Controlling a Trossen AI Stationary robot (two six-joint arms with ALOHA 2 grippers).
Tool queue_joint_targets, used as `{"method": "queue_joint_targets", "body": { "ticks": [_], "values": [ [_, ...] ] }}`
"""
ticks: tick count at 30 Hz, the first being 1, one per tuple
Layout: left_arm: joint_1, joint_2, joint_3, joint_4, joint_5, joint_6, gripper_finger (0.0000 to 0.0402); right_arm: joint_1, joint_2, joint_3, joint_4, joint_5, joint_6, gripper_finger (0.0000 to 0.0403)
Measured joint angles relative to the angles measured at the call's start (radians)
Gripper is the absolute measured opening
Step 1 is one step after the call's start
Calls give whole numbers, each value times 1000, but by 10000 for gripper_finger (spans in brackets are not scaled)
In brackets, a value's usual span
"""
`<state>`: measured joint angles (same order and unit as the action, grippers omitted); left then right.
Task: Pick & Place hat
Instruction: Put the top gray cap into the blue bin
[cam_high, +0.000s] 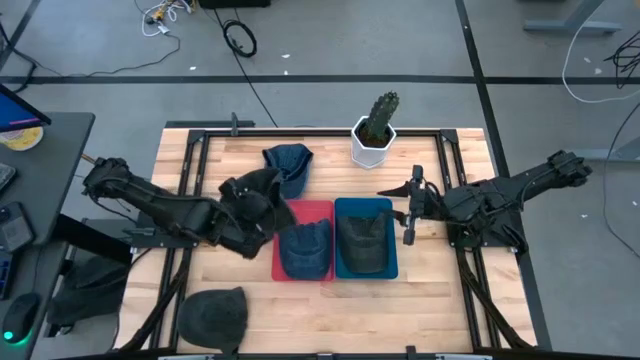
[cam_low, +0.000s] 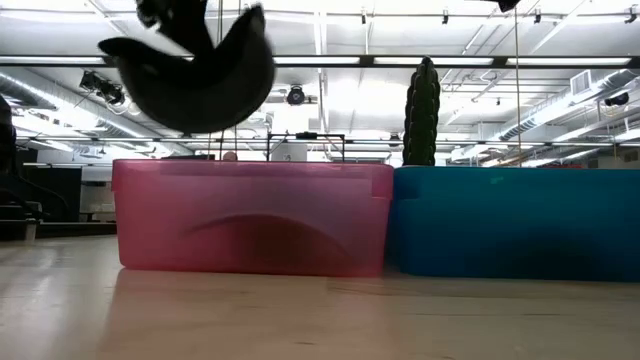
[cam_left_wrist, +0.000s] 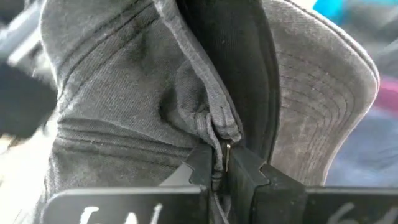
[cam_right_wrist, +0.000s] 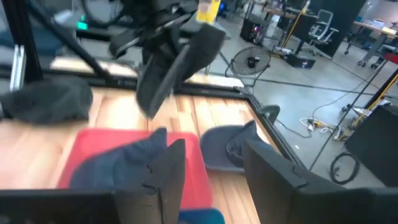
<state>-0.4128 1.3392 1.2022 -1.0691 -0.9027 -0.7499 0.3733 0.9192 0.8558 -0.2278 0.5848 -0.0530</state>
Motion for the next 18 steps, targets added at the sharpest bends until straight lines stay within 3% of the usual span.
{"method": "queue_joint_targets", "body": {
  "ticks": [5,9,15,18],
  "values": [
    [-89,0,0,262,-111,140,26,0,0,0,97,-1,-53,165],
    [-149,3,1,504,-128,346,26,0,0,0,153,-2,-101,165],
    [-229,29,2,786,-45,577,26,0,13,0,251,-15,-41,165],
    [-260,62,2,935,20,673,26,0,34,0,251,-147,13,165]
  ]
}}
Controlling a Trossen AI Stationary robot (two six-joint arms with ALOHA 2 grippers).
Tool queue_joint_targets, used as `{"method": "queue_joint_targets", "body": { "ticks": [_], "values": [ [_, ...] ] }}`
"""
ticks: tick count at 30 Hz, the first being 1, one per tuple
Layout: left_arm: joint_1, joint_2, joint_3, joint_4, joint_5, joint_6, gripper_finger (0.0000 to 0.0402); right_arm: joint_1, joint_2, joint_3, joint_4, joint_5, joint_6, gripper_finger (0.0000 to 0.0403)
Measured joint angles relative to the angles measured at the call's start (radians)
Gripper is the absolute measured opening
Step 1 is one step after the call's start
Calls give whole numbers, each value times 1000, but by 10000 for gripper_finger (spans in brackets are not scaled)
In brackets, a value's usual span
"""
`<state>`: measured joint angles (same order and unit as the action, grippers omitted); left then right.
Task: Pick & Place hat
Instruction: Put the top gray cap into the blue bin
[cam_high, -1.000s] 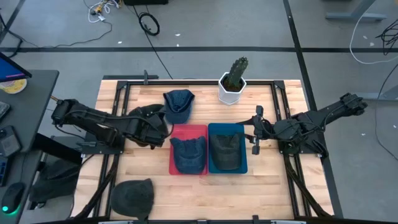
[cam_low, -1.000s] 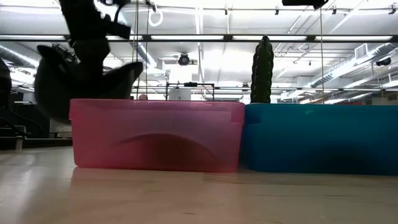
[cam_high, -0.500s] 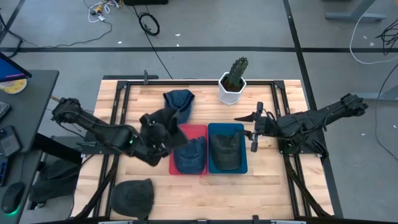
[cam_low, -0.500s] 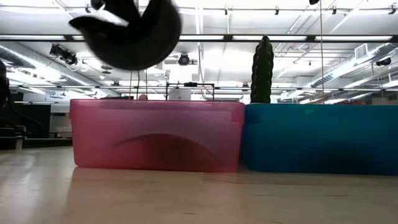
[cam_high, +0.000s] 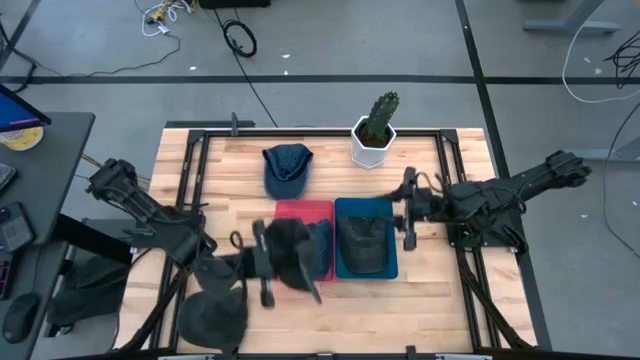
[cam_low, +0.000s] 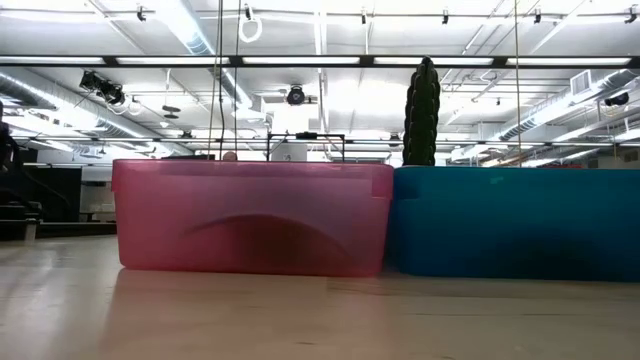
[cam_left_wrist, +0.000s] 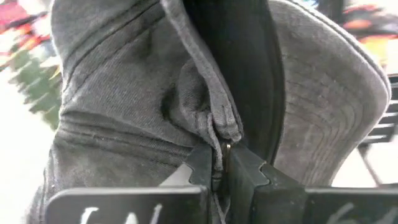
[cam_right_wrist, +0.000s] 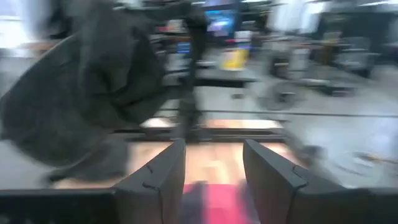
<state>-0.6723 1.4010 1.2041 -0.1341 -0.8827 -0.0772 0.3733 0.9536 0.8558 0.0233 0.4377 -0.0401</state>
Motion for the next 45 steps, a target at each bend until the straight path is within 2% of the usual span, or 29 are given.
{"method": "queue_joint_targets", "body": {
  "ticks": [3,7,10,12,18,21,25,30,41,45],
  "values": [
    [-11,39,0,136,89,110,26,1,25,0,19,-121,-2,165],
    [-4,64,0,265,207,197,26,2,37,0,49,-143,-5,165],
    [4,68,0,276,288,202,26,4,38,0,48,-147,2,165],
    [9,68,0,274,340,202,26,11,38,0,49,-188,4,165],
    [14,103,0,296,479,193,26,40,39,0,37,-424,-14,165],
    [5,119,0,346,533,194,26,66,44,0,45,-493,-32,165],
    [0,134,0,419,597,195,27,115,76,0,69,-504,-137,165],
    [16,135,0,451,681,220,27,146,145,0,188,-444,-273,165],
    [74,146,-1,452,784,160,30,145,284,0,425,-401,-403,165],
    [81,151,-1,459,802,160,26,145,301,0,429,-401,-406,165]
  ]
}}
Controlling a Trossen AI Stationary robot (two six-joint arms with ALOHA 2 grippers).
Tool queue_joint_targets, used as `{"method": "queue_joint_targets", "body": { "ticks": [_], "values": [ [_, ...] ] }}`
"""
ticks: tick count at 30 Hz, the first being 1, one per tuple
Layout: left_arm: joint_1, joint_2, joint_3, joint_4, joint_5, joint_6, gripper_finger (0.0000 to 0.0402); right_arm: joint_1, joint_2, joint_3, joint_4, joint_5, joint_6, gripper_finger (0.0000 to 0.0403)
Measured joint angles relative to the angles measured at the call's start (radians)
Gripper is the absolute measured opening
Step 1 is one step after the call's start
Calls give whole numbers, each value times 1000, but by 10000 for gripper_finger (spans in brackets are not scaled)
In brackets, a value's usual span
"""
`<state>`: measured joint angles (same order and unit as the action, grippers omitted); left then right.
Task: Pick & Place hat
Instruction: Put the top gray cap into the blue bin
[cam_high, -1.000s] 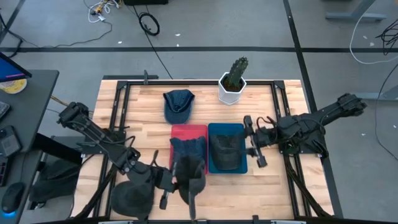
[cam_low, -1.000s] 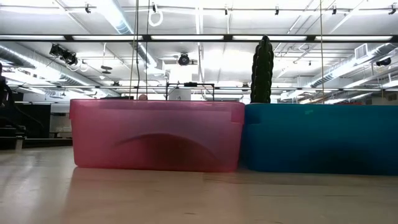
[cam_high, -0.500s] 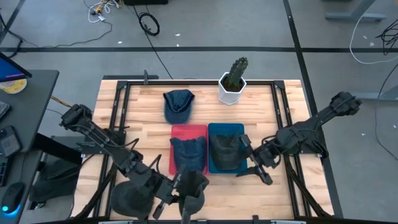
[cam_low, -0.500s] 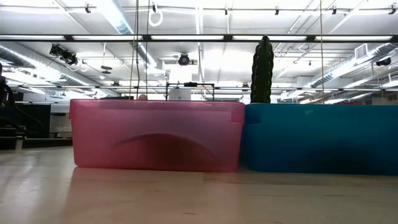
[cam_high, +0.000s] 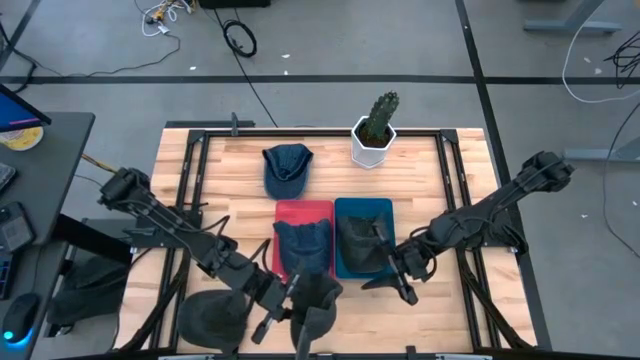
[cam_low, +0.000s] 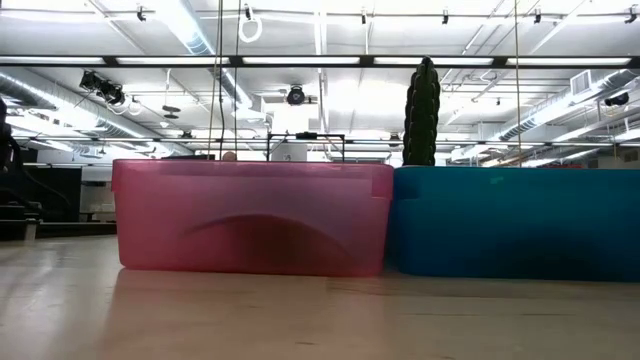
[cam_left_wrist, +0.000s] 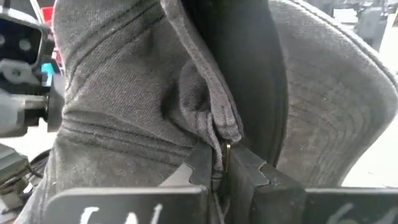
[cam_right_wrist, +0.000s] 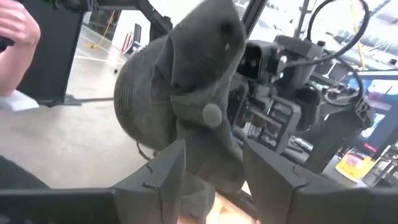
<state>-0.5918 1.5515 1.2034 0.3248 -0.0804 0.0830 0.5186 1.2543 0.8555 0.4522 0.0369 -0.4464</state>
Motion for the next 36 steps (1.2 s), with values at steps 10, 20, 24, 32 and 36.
{"method": "queue_joint_targets", "body": {
  "ticks": [10,20,24,32,36],
  "values": [
    [77,53,0,54,96,-54,26,-1,47,0,83,0,-18,165],
    [88,52,0,74,157,-64,29,-17,83,0,88,25,1,165],
    [88,52,0,75,156,-65,27,-29,83,0,89,2,21,165],
    [91,52,0,74,156,-63,27,-29,86,0,99,-28,43,165],
    [96,52,0,74,155,-62,29,-29,124,0,145,-35,42,165]
  ]
}}
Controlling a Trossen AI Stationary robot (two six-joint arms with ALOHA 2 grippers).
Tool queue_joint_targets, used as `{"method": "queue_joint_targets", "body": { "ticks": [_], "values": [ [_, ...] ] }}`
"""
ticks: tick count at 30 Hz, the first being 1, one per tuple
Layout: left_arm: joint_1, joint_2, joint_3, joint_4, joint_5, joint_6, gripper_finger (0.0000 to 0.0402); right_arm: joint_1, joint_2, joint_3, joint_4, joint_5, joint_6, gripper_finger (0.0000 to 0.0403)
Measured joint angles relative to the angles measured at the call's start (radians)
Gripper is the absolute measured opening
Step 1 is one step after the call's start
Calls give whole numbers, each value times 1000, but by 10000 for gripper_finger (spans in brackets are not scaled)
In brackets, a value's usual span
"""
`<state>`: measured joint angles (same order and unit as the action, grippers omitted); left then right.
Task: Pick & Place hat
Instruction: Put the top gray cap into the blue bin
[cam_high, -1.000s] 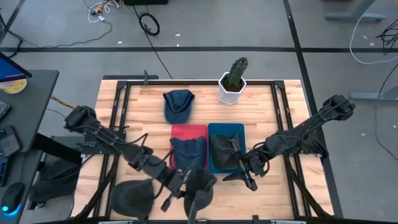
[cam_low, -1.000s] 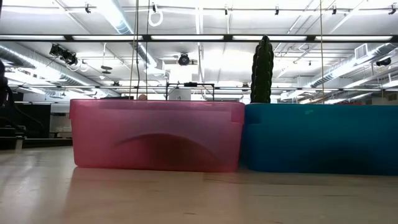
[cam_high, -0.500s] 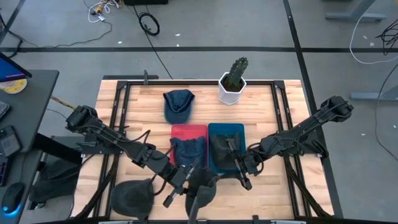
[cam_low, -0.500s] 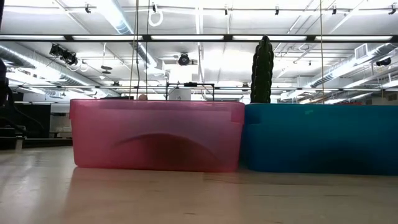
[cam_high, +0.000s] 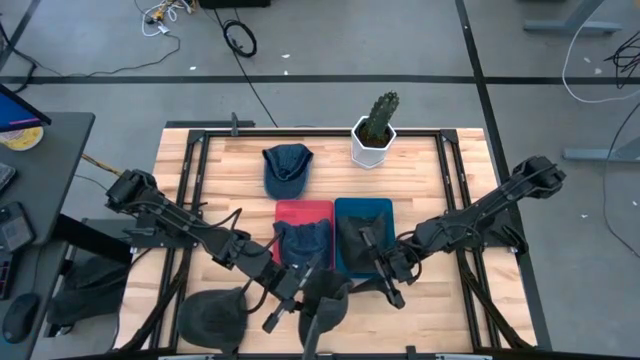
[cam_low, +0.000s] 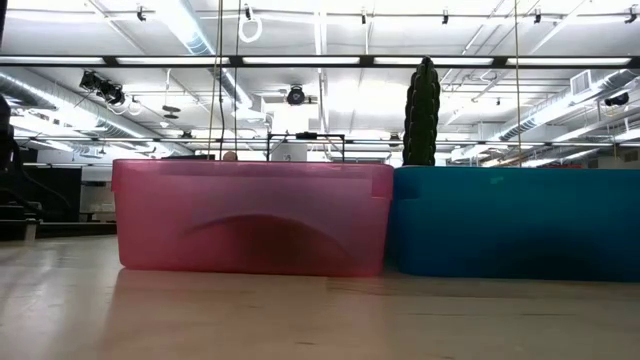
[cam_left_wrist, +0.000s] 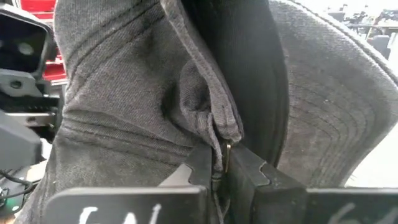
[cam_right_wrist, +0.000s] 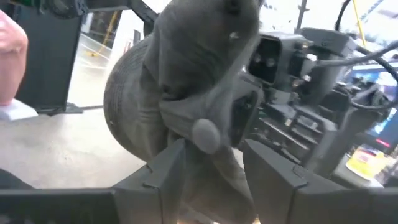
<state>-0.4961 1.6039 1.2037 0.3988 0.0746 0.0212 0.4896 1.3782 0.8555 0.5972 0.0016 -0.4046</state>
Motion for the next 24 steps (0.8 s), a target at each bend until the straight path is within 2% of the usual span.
{"method": "queue_joint_targets", "body": {
  "ticks": [6,9,12,16,17,21,24],
  "values": [
    [7,0,0,0,-3,-9,28,-3,73,0,121,-52,-44,163],
    [3,0,0,0,-3,-10,30,-3,74,0,124,-52,-45,147],
    [-2,0,0,0,-3,-5,31,-3,73,0,124,-53,-30,106],
    [-2,0,0,0,-3,-2,28,-3,73,0,124,-55,-23,23],
    [-2,0,0,0,-3,-3,29,-3,73,0,124,-55,-23,16],
    [-2,0,0,2,-7,-10,47,-3,58,0,117,-55,29,28],
    [-1,0,0,2,-10,-9,67,-2,20,0,92,-55,69,16]
  ]
}}
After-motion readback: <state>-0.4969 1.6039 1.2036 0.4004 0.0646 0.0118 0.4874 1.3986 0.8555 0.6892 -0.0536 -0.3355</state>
